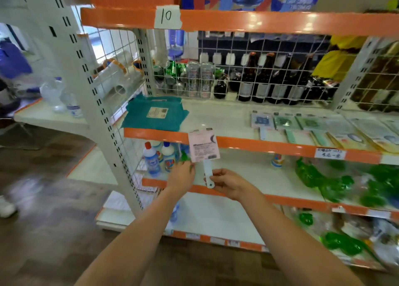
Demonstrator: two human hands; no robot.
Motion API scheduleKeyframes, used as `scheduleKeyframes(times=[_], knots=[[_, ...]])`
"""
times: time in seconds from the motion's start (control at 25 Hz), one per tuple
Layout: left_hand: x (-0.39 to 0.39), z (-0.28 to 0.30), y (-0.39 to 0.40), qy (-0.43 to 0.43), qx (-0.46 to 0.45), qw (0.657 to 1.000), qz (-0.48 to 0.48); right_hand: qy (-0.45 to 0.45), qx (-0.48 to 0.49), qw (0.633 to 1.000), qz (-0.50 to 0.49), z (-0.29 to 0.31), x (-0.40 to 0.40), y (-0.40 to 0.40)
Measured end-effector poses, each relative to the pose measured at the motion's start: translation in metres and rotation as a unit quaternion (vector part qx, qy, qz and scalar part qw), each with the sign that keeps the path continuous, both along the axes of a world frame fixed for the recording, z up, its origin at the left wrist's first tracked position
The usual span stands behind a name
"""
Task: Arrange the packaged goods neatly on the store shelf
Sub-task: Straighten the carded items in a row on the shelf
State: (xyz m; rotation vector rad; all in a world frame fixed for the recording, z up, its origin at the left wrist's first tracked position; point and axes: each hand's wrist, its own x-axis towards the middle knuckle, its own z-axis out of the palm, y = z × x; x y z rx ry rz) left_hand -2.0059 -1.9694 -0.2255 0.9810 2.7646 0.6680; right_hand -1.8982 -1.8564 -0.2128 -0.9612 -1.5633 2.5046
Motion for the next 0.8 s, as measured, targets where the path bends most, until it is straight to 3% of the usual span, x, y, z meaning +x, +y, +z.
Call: scheduleKeyframes(times=[0.32,0.48,0.8], knots=[[-0.001,-0.028,-0.042,-0.046,0.026,0.998,-0.015,-0.012,-0.018,0.999,-0.046,-0.028,0.013,-0.048],[-0.011,-0.035,-0.068,-0.146,0.067,0.987,0.026,-0.010,-0.051,0.997,-0.064,-0.048,0.012,-0.078],[-0.029,-0.036,-0.095,-0.343,0.175,0.917,0.110,-0.033,-0.078,0.992,-0.095,-0.074,0.023,-0.136]])
